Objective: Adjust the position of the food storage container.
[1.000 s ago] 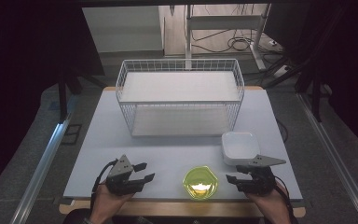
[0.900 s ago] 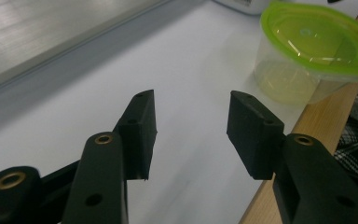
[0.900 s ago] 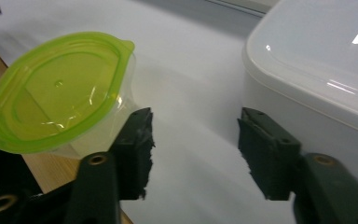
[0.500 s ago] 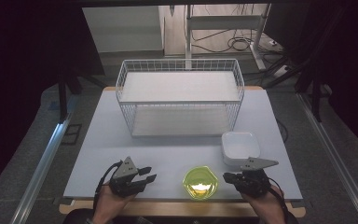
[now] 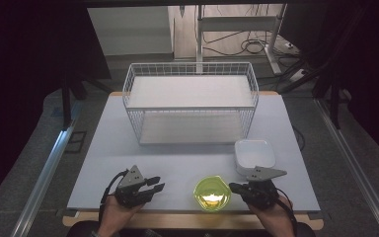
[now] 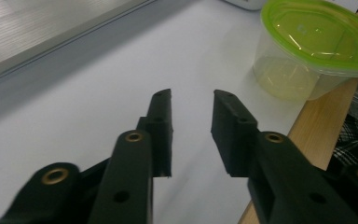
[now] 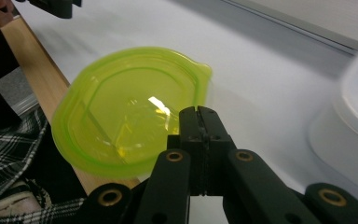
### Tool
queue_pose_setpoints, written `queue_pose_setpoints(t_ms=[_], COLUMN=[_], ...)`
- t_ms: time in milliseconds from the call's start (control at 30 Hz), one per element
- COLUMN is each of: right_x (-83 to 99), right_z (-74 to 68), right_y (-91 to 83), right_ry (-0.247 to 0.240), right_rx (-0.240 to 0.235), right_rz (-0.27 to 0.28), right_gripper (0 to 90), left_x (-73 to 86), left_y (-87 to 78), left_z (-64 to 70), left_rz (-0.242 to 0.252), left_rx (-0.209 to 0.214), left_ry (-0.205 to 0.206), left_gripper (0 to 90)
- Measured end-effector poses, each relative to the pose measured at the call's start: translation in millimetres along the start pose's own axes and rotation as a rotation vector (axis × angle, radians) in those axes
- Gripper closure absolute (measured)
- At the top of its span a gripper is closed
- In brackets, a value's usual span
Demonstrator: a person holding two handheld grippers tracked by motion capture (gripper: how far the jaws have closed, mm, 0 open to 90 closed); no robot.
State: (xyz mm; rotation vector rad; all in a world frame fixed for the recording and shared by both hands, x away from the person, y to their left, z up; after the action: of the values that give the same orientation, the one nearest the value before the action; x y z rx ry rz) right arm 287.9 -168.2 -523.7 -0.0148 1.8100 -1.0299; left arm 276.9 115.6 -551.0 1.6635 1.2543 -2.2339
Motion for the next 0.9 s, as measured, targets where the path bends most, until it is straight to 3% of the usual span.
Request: queue_pose_setpoints(t_ms=[200, 267, 400, 600, 900], right_x=[18.8, 27.3, 40.6, 41.0, 28.3], right_z=[-3.1, -4.1, -8.1, -19.2, -28.7], right_y=[-5.6, -3.3, 6.7, 23.5, 46.4], right_ry=[0.040, 0.047, 0.078, 0.056, 0.060], right_rx=[-0.022, -0.010, -0.038, -0.068, -0.124], right_rz=[-0.032, -0.072, -0.115, -0.146, -0.142], right_gripper=[89.6, 89.7, 89.6, 89.5, 89.3], left_x=[-0.8, -1.2, -1.4, -1.6, -2.9], left_y=[-2.2, -3.3, -4.6, -8.4, -12.4], left_z=[0.5, -0.1, -2.0, -5.9, -7.4], left_rz=[0.004, 0.007, 0.011, 0.017, 0.016], left_rx=[0.006, 0.002, 0.000, -0.008, -0.011], left_ry=[0.002, 0.002, -0.003, -0.009, -0.011], left_gripper=[84.7, 86.5, 87.3, 87.2, 87.4])
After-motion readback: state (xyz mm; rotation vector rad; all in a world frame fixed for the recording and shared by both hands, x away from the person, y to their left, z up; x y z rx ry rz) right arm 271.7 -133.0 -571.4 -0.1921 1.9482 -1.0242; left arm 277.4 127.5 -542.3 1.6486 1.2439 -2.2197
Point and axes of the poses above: each handheld gripper's, and its own axes: y roughly forward along the jaws, x roughly out of its underside, z roughly to its right, the point moved 8 cm from there along y, roughly forward along the jaws, and after that the axes turned 2 degrees about y, right-handed, at the moved point
